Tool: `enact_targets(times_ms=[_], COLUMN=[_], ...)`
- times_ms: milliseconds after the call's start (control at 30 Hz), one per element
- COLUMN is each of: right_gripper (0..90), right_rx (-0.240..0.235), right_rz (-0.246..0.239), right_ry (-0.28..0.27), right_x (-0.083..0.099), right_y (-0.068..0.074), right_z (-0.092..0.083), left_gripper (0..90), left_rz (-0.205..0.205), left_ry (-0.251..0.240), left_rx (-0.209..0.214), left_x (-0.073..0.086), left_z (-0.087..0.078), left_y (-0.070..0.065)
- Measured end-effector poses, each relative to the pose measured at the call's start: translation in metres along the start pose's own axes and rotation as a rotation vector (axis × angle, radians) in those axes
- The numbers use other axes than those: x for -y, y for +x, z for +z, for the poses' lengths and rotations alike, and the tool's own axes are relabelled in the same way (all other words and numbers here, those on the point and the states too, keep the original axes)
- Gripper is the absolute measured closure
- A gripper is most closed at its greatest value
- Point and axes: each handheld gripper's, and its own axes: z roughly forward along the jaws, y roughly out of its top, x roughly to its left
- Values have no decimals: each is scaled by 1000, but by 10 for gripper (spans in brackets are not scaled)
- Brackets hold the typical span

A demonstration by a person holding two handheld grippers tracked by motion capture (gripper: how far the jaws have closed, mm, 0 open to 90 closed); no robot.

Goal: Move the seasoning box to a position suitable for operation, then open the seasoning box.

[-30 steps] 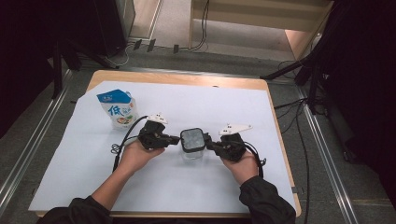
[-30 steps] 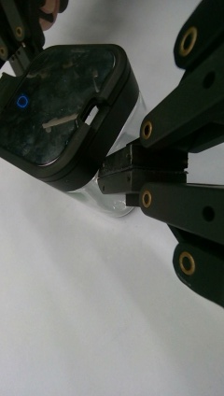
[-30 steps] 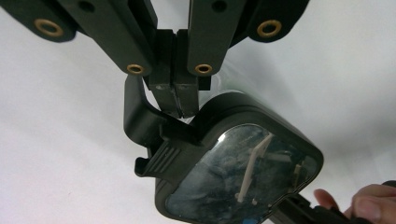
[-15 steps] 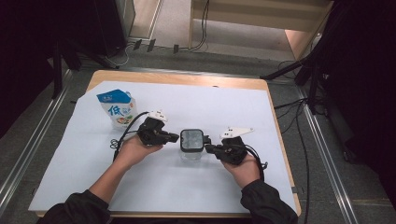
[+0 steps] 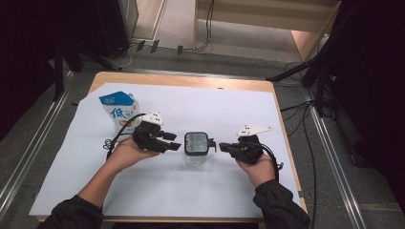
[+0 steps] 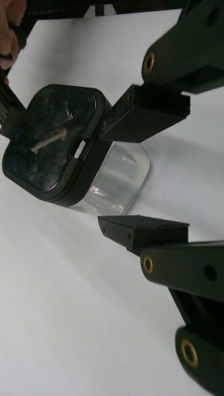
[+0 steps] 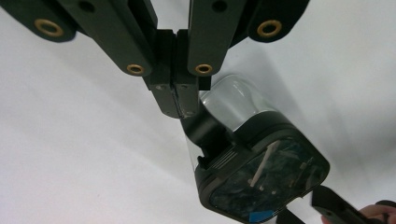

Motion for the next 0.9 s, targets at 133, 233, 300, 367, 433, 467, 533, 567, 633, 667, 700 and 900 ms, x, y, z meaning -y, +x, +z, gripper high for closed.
enact_targets(times_ms=[133, 233, 300, 367, 433, 467, 533, 567, 633, 667, 700, 900], right_gripper=[900, 900, 900, 900, 900, 900, 900, 900, 900, 900, 900, 900], right_rx=[-7, -19, -16, -15, -13, -13, -15, -16, -17, -18, -19, -23], right_rz=[-7, -3, -8, -7, -13, -15, -19, -15, -16, -11, -11, -2], right_ry=[13, 19, 29, 37, 38, 38, 36, 37, 42, 43, 39, 40], right_x=[-2, -3, -2, -2, -2, -2, -2, -2, 0, 1, 1, 2], right_y=[-1, -1, -1, -1, 0, 1, 2, 3, 2, 2, 1, 1], right_z=[5, 8, 9, 9, 8, 7, 6, 5, 5, 5, 5, 8], left_gripper=[500, 468, 445, 409, 365, 339, 258, 224, 139, 138, 137, 123], left_rz=[17, 26, 43, 64, 71, 68, 61, 71, 104, 112, 112, 105], left_ry=[-9, 0, -2, -2, 15, 17, 24, 40, 61, 69, 71, 75], left_rx=[7, 10, 19, 34, 46, 49, 66, 66, 55, 62, 55, 66], left_x=[2, 1, 1, 1, 1, 0, -2, -4, -7, -8, -9, -10], left_z=[-2, -1, 0, 1, 2, 4, 8, 10, 14, 15, 17, 27], left_y=[-1, 0, -1, -2, -3, -3, -4, -5, -8, -8, -8, -2])
